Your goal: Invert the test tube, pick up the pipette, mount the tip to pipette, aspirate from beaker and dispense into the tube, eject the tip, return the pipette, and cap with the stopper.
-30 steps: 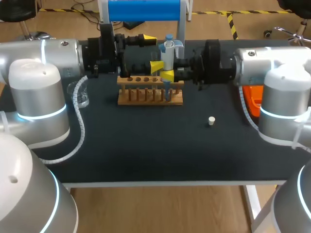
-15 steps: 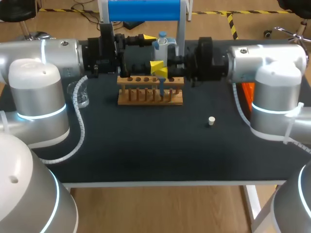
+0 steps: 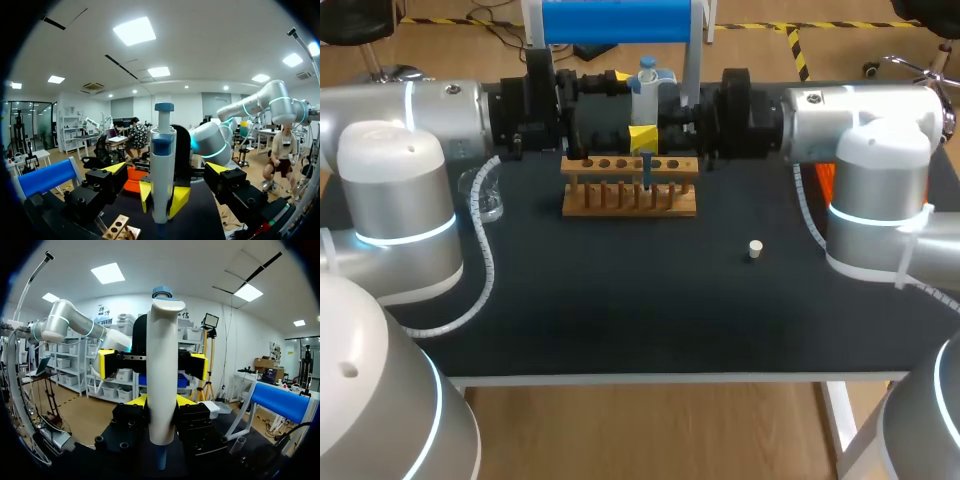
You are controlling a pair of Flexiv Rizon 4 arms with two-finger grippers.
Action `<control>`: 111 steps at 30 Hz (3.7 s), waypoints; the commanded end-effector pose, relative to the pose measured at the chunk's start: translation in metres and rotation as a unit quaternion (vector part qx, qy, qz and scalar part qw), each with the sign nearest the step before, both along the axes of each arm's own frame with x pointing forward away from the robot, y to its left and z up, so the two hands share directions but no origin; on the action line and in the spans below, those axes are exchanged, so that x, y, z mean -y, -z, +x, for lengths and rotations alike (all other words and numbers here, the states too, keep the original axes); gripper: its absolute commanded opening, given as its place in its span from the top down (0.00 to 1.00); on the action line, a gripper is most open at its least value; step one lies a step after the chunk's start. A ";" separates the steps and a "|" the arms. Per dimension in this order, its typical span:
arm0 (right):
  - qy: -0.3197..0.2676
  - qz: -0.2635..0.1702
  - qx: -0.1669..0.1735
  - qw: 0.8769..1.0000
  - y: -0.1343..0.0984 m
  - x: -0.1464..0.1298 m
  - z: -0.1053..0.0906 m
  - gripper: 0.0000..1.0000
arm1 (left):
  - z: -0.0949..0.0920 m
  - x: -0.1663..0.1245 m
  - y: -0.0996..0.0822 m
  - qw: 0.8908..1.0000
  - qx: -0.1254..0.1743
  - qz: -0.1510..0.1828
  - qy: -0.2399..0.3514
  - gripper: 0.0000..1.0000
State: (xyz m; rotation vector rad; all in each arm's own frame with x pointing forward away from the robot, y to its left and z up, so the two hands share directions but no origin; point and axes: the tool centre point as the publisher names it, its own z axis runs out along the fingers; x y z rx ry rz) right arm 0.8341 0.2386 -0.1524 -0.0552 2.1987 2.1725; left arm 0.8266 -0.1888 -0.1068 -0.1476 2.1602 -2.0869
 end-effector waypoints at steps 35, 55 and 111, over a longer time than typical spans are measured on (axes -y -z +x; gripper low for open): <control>0.016 0.005 -0.001 1.000 -0.005 0.005 -0.001 0.00 | 0.000 0.001 0.001 1.000 0.001 -0.001 0.000 1.00; 0.100 -0.049 -0.030 0.993 -0.007 0.140 0.046 0.00 | 0.000 0.001 0.001 1.000 0.001 -0.001 0.000 1.00; 0.201 -0.155 -0.043 0.966 0.012 0.103 0.220 0.00 | 0.003 -0.001 0.003 1.000 -0.007 0.005 -0.013 1.00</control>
